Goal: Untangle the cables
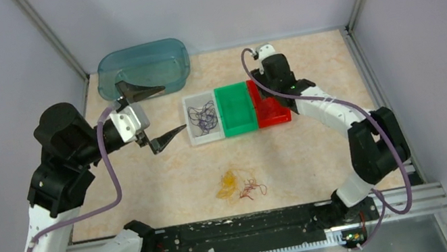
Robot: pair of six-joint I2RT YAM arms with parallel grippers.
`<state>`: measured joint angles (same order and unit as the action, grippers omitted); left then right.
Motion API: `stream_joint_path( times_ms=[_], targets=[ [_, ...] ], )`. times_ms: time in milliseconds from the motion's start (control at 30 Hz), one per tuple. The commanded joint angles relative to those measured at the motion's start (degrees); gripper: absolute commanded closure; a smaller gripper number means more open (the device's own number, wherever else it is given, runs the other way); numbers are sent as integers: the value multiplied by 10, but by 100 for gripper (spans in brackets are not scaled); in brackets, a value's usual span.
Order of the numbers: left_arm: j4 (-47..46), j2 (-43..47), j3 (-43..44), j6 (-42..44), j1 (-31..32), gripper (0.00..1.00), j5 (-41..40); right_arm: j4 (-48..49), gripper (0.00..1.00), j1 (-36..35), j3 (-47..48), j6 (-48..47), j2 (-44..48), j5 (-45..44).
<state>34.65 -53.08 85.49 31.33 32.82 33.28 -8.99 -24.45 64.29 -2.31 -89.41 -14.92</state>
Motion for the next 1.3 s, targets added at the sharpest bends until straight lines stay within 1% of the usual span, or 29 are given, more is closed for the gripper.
stream_joint_path(
  times_ms=[0, 100, 233, 500, 667, 867, 1000, 1267],
  targets=[
    [-14, 2, 0, -2, 1, 0, 8, 46, 47, 6, 33, 39, 9, 72],
    [-15, 2, 1, -3, 1, 0, 7, 63, 47, 6, 60, 56, -26, 100],
    [-11, 3, 0, 4, 1, 0, 2, 68, 50, 6, 101, 67, -94, 108],
    [-11, 3, -2, 2, 1, 0, 2, 78, 61, 6, 123, 78, -163, 85],
    [-10, 3, -6, 5, 1, 0, 1, 91, 78, 10, 105, 88, -162, 61],
    [-14, 3, -9, 4, 1, 0, 3, 111, 90, 25, 68, 107, -134, 64],
    [-16, 3, -9, 2, 1, 0, 3, 108, 100, 34, 54, 111, -132, 58],
    [-17, 4, -8, 2, 1, 0, 2, 124, 100, 39, 21, 121, -151, 72]
  ],
)
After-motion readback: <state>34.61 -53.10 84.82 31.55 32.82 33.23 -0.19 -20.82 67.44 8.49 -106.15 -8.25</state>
